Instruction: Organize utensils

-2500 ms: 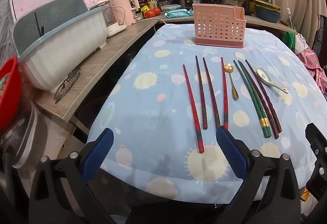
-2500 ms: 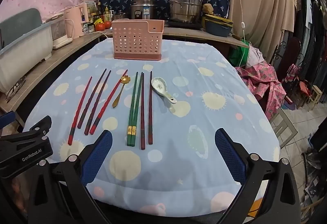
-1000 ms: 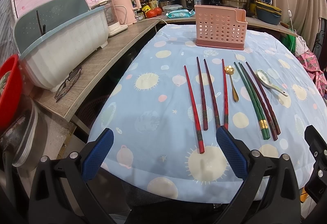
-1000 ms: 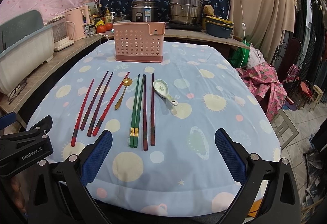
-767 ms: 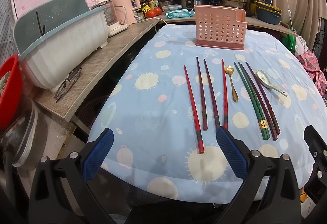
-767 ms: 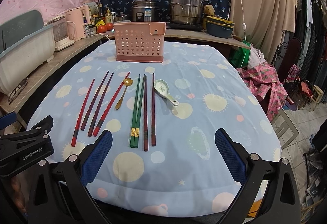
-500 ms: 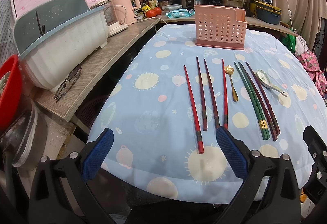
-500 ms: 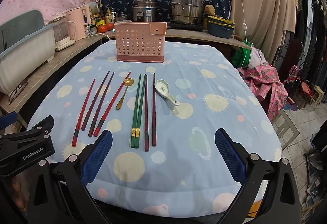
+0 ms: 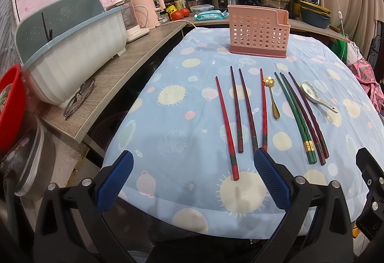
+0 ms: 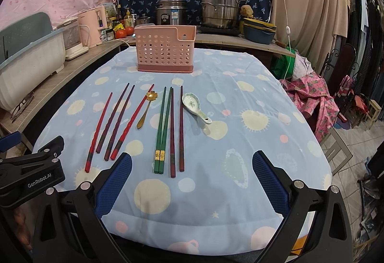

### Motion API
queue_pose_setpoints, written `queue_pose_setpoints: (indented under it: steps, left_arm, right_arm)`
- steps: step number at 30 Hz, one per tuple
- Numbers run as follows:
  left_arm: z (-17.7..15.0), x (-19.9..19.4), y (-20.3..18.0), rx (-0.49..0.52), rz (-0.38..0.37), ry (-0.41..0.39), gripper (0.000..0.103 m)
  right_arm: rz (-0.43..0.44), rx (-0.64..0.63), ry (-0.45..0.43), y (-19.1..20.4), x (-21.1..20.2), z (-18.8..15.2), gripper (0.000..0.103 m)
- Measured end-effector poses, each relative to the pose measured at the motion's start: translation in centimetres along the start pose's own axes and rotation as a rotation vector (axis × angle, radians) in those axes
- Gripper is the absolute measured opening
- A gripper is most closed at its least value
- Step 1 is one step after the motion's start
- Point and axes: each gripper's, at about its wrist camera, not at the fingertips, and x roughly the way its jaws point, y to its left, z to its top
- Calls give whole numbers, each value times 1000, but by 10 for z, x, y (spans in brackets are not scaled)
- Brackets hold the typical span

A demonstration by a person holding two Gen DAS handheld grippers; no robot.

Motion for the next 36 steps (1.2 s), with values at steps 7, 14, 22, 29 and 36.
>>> queue_pose_setpoints:
  steps: [7, 14, 22, 29, 36]
  left_arm:
    - [0, 1, 0, -1, 0, 2, 96]
    - [0, 1, 0, 0, -1, 2, 96]
    - [-2, 1, 0, 0, -5, 4, 96]
    - [-6, 7, -4, -2, -25, 21, 96]
    - [-4, 32, 2, -44, -60, 85, 96]
  right_arm:
    - [1, 2, 1, -1, 0, 0, 96]
    - [2, 0, 1, 5, -1, -2, 96]
    - [2, 2, 1, 6, -2, -2, 96]
    - [2, 6, 6, 8, -1, -3, 96]
    - [-2, 22, 27, 4, 8, -5, 96]
